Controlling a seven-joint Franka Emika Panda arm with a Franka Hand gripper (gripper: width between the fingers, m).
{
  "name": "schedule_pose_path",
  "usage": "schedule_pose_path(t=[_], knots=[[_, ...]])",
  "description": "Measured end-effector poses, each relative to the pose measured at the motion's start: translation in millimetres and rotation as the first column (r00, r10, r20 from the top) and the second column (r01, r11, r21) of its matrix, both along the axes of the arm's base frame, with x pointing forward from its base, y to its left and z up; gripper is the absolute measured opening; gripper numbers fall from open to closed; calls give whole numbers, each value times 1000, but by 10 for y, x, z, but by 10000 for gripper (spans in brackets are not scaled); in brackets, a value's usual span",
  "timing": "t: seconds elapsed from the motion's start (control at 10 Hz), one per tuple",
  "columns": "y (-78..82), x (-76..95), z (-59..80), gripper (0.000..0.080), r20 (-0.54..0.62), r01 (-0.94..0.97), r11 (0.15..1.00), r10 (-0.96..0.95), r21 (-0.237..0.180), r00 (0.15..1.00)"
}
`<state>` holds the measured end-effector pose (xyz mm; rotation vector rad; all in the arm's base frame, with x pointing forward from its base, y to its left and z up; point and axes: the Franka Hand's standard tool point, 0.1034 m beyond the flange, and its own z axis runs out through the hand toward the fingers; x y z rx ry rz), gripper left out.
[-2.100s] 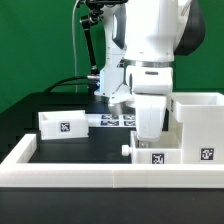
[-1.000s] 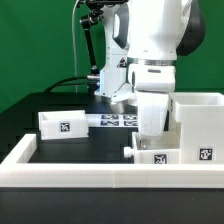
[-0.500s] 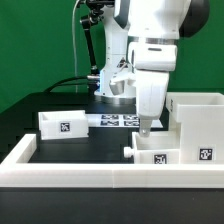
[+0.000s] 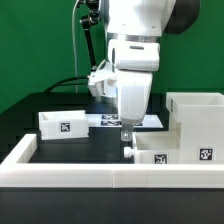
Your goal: Assemble drawer
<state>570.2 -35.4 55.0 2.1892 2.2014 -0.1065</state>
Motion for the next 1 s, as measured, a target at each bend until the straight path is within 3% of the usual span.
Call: schedule_pose_path(t=[0.2,0.3,0.5,0.6,0.8,1.0], knots=[[-17,-10,-7,648,-3,-10,1000,10,7,1000],[-95,-23,-34,648,-7,-12,999,12,35,1000],[-96,-13,-171,648,-18,-16,992,18,123,1000],[-94,16,-211,648,-19,-11,989,14,145,1000],[-85,50,-336,648,-20,-13,968,19,249,1000],[-23,19,-403,648,-23,-15,951,23,308,999]])
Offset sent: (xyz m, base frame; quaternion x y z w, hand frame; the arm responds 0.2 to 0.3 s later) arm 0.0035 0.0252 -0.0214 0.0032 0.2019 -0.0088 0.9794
